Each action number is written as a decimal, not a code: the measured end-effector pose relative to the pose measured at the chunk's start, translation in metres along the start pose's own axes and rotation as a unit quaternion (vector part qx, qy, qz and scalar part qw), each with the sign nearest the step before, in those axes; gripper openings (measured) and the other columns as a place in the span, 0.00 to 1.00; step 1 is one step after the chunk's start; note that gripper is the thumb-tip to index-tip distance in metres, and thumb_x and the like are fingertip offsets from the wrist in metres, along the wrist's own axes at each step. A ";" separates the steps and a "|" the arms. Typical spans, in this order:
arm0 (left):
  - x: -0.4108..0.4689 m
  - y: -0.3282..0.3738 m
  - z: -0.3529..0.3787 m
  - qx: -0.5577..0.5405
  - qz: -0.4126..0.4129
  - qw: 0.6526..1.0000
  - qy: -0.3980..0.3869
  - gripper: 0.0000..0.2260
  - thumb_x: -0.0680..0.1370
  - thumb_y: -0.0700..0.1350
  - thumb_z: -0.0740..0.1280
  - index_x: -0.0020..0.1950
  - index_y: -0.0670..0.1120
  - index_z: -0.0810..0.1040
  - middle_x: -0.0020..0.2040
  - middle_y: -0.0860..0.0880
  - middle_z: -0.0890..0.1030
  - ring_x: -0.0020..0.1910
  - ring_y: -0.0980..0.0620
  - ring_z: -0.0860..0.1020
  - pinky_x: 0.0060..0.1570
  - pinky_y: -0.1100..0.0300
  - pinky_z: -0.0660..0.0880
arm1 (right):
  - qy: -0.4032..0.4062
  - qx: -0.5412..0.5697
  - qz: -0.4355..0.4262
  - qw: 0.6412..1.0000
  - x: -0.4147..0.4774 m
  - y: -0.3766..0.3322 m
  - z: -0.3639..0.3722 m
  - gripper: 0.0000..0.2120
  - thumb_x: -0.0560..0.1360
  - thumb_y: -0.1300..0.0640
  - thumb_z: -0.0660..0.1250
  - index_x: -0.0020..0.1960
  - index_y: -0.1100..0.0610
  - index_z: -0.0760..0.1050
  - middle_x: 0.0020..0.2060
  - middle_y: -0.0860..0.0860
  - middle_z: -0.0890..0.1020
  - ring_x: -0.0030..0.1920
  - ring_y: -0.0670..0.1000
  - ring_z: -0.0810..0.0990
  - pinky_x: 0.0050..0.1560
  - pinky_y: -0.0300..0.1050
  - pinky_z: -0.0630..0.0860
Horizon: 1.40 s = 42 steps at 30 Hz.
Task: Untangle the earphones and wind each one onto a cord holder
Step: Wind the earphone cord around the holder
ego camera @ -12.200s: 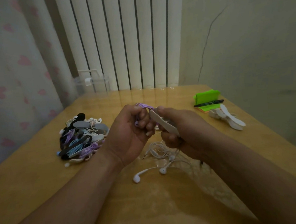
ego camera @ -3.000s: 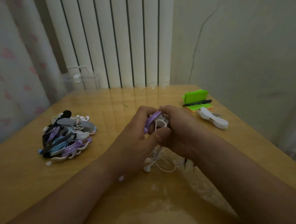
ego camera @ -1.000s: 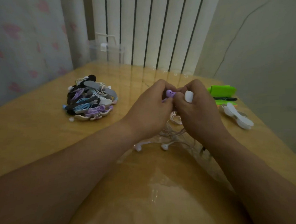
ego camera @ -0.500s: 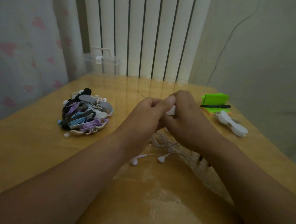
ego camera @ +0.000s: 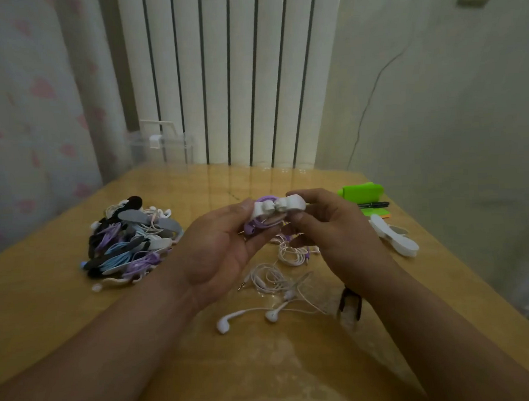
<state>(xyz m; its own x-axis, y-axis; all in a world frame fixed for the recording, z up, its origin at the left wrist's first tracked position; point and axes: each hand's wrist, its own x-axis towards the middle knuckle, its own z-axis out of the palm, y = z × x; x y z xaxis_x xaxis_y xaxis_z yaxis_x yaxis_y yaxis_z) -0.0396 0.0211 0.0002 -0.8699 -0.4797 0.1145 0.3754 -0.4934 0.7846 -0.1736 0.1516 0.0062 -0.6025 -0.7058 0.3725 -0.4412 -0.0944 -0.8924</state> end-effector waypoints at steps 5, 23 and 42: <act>-0.002 -0.006 0.001 0.097 0.021 0.995 0.030 0.12 0.83 0.38 0.65 0.63 0.33 0.74 0.59 0.34 0.84 0.58 0.39 0.85 0.54 0.52 0.84 | 0.028 -0.055 0.009 0.998 0.001 0.003 -0.001 0.13 0.81 0.63 0.68 0.63 0.51 0.80 0.41 0.51 0.87 0.39 0.48 0.87 0.44 0.51 0.85; -0.001 -0.014 -0.006 0.354 0.037 0.934 0.010 0.14 0.87 0.47 0.60 0.61 0.41 0.82 0.40 0.46 0.75 0.37 0.53 0.74 0.45 0.52 0.77 | 0.006 -0.252 -0.046 0.967 -0.005 -0.003 0.002 0.11 0.81 0.57 0.69 0.58 0.46 0.70 0.39 0.45 0.82 0.42 0.40 0.80 0.36 0.36 0.77; -0.009 -0.010 -0.007 0.472 0.125 0.873 -0.027 0.13 0.84 0.50 0.66 0.68 0.52 0.76 0.39 0.50 0.80 0.32 0.54 0.75 0.34 0.51 0.79 | -0.091 -0.049 0.014 0.995 -0.007 -0.012 0.001 0.05 0.79 0.65 0.66 0.47 0.59 0.79 0.31 0.49 0.80 0.32 0.48 0.74 0.34 0.48 0.73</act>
<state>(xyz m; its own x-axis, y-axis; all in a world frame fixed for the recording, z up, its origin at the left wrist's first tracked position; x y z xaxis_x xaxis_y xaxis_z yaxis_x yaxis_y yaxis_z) -0.0335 0.0251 -0.0124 -0.8221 -0.4386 0.3630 0.1483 0.4506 0.8803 -0.1641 0.1571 0.0139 -0.4894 -0.8231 0.2882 -0.4936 -0.0110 -0.8696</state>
